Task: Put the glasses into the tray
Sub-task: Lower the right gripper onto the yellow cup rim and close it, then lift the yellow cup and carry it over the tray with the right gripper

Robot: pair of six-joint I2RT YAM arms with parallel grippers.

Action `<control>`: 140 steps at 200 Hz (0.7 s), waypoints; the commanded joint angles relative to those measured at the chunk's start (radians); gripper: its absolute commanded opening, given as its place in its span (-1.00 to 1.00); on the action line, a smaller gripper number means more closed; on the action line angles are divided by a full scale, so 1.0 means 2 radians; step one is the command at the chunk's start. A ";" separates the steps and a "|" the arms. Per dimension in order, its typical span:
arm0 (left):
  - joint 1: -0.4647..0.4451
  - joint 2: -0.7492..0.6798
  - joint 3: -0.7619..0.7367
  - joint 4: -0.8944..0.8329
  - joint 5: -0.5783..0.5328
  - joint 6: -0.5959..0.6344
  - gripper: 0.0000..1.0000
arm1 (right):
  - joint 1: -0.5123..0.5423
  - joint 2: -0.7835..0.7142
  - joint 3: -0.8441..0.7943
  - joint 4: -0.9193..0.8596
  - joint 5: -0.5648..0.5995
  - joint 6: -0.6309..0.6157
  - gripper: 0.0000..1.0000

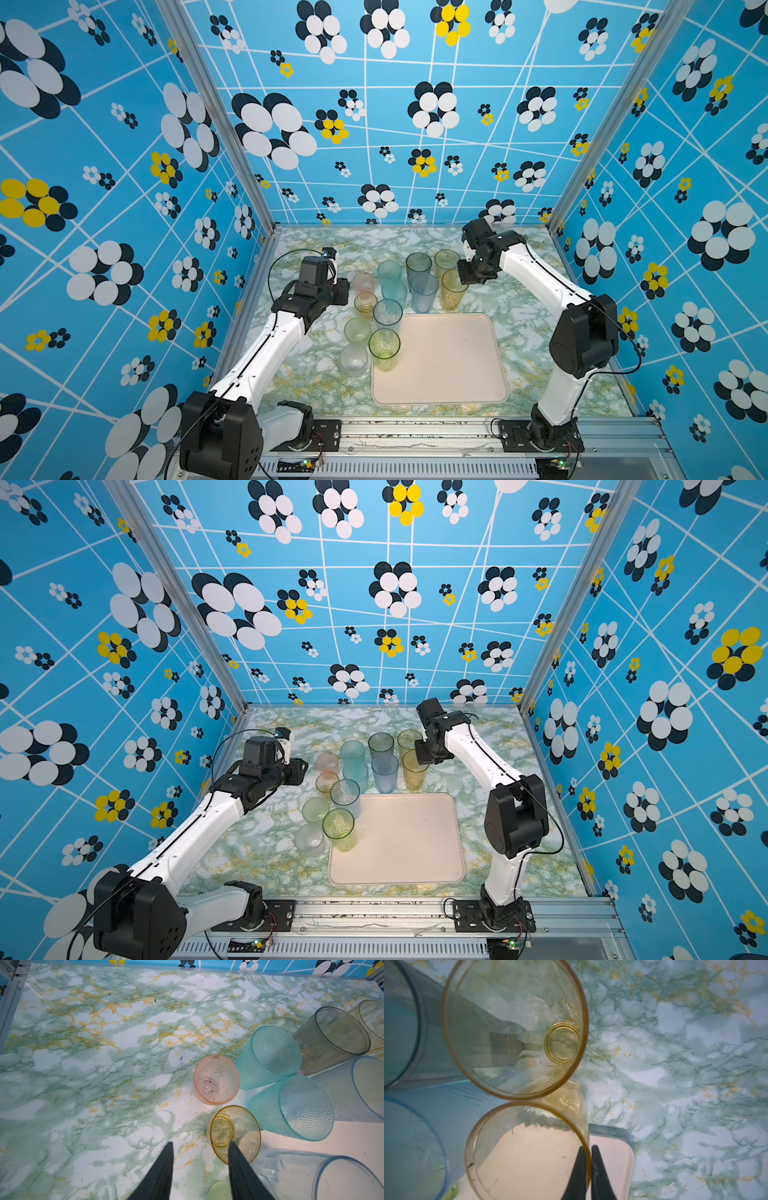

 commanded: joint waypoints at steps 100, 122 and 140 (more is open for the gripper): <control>0.005 0.001 -0.002 0.005 0.010 0.002 -0.11 | -0.003 -0.087 -0.041 -0.035 0.026 -0.017 -1.00; 0.004 0.002 0.000 0.005 0.012 0.000 -0.11 | -0.003 -0.117 -0.051 -0.041 0.029 -0.022 -1.00; 0.004 0.000 0.001 0.004 0.013 -0.003 -0.11 | -0.003 -0.145 -0.060 -0.049 0.032 -0.029 -1.00</control>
